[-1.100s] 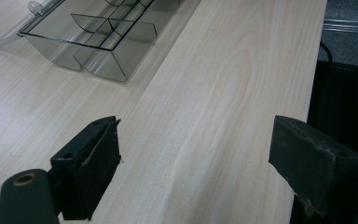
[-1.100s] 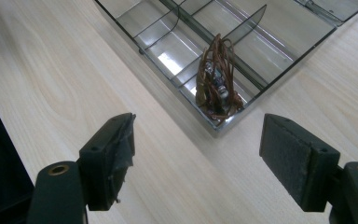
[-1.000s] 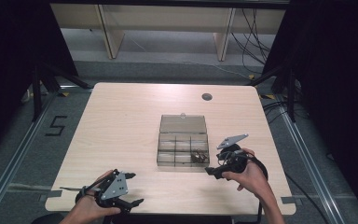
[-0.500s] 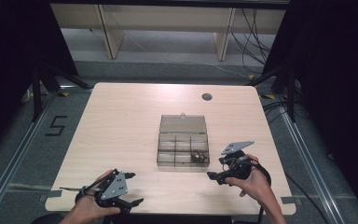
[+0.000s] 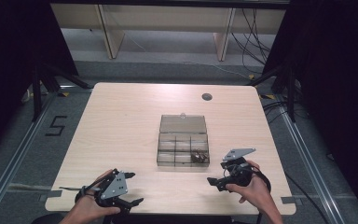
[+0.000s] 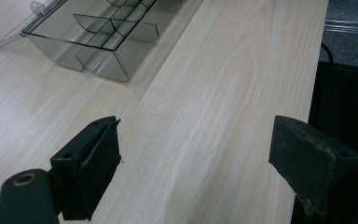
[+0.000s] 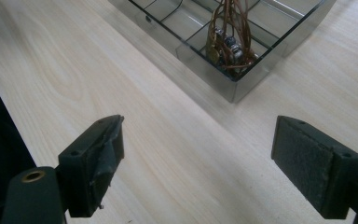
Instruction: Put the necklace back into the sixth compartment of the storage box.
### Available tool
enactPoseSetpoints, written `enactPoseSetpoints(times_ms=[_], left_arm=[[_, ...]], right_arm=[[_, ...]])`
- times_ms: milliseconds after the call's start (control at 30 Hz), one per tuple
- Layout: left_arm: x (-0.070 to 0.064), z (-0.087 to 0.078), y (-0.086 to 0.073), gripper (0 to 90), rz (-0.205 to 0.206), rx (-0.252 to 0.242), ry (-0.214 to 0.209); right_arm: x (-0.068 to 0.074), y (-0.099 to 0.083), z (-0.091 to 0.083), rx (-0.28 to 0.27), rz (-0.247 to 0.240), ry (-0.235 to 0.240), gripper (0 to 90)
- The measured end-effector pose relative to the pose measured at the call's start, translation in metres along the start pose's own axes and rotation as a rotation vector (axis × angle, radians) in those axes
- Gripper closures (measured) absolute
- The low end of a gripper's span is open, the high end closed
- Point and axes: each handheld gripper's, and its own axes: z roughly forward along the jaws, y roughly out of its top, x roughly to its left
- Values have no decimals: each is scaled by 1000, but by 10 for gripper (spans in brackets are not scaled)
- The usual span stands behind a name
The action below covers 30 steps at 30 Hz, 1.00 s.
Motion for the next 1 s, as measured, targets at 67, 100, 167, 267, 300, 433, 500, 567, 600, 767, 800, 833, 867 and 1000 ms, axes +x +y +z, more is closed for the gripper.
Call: enactPoseSetpoints(times_ms=[67, 100, 167, 267, 300, 433, 500, 567, 600, 767, 800, 833, 867, 1000], left_arm=[[1, 0, 1, 157, 25, 1, 0], [1, 0, 1, 157, 24, 0, 0], [1, 0, 1, 157, 22, -4, 2], [0, 0, 0, 157, 7, -6, 2], [0, 0, 0, 157, 7, -6, 2], [-2, 1, 0, 157, -12, -7, -4], [-2, 1, 0, 157, -12, -12, -4], [-2, 1, 0, 157, -10, -8, 3], [-2, 1, 0, 157, -10, -8, 3], [-2, 0, 0, 157, -12, -8, 1], [-2, 0, 1, 157, -11, -7, 1], [-2, 0, 1, 157, -11, -7, 1], [-2, 0, 1, 157, -11, -6, 0], [-1, -1, 1, 157, -7, 2, 4]], right_arm=[[-1, -2, 4, -30, -30, -5, 179], [2, -3, 3, -9, 2, 13, 179], [2, -3, 2, 5, 3, 10, 177], [3, -7, 3, 7, 13, 4, 172], [3, -9, 5, -11, 14, 3, 172], [4, -14, 2, 19, 46, -15, 171], [4, -17, 3, 18, 53, -18, 171], [2, -20, 3, 14, 20, 1, 171], [2, -20, 3, 14, 20, 1, 171], [4, -24, 1, 3, 35, -12, 174], [5, -27, 3, -22, 40, -13, 174], [5, -27, 3, -22, 40, -13, 174], [5, -27, 1, -9, 20, -3, 173], [8, -32, 2, -17, 15, -4, 172]])
